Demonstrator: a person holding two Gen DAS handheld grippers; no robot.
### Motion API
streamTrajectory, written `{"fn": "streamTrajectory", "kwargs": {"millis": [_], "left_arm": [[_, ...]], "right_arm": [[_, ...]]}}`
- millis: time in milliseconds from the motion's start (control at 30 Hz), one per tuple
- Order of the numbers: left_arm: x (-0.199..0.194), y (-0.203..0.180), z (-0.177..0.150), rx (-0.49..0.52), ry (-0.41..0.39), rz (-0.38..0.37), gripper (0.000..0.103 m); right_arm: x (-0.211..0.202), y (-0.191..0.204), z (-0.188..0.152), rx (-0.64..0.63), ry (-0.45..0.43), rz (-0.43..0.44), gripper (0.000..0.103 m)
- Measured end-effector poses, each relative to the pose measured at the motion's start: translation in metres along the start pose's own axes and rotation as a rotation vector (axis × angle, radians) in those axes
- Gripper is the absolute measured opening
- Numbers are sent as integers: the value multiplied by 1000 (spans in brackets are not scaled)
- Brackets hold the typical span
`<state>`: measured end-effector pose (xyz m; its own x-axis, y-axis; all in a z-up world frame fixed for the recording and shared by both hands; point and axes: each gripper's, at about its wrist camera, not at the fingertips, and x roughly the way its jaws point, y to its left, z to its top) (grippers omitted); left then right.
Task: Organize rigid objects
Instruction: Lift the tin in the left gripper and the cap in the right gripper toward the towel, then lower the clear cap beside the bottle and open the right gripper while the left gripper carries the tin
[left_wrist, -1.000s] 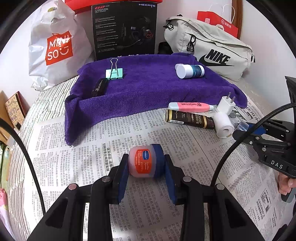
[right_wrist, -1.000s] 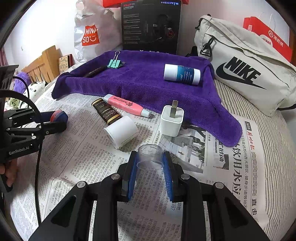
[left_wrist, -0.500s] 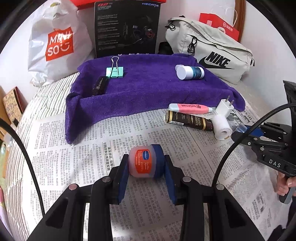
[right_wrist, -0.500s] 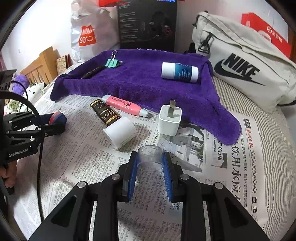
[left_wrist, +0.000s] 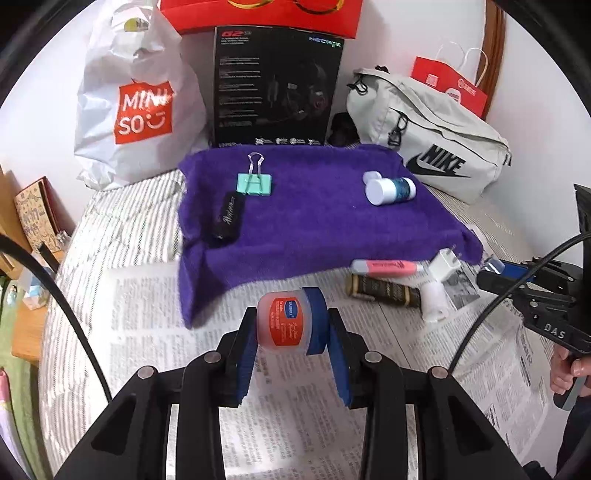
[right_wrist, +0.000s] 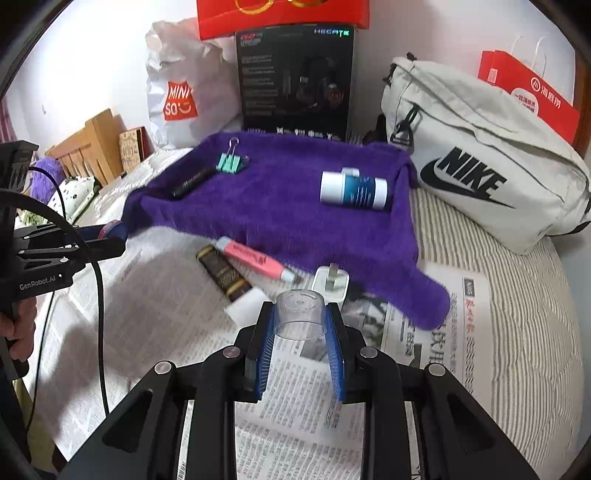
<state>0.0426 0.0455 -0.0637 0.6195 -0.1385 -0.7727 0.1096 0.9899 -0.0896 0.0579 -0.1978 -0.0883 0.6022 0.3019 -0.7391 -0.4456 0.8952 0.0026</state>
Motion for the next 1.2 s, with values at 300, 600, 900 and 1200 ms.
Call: {"fn": "streamTrajectory", "kwargs": {"millis": [300,600,900,1200], "left_arm": [[4,15,27,-28,7,-6,34],[22,23,56,-21,24,28,34],[46,30,71,-35,57,20,34],[66,38,79,-38,76,13,34]], "right_arm": [[-2,-10,24,11,-26,5,27],[25,-37,63,78,-22,7,27],[72,-50,82,106,42,3,27],[110,-53,87,87,108,-32,27]]}}
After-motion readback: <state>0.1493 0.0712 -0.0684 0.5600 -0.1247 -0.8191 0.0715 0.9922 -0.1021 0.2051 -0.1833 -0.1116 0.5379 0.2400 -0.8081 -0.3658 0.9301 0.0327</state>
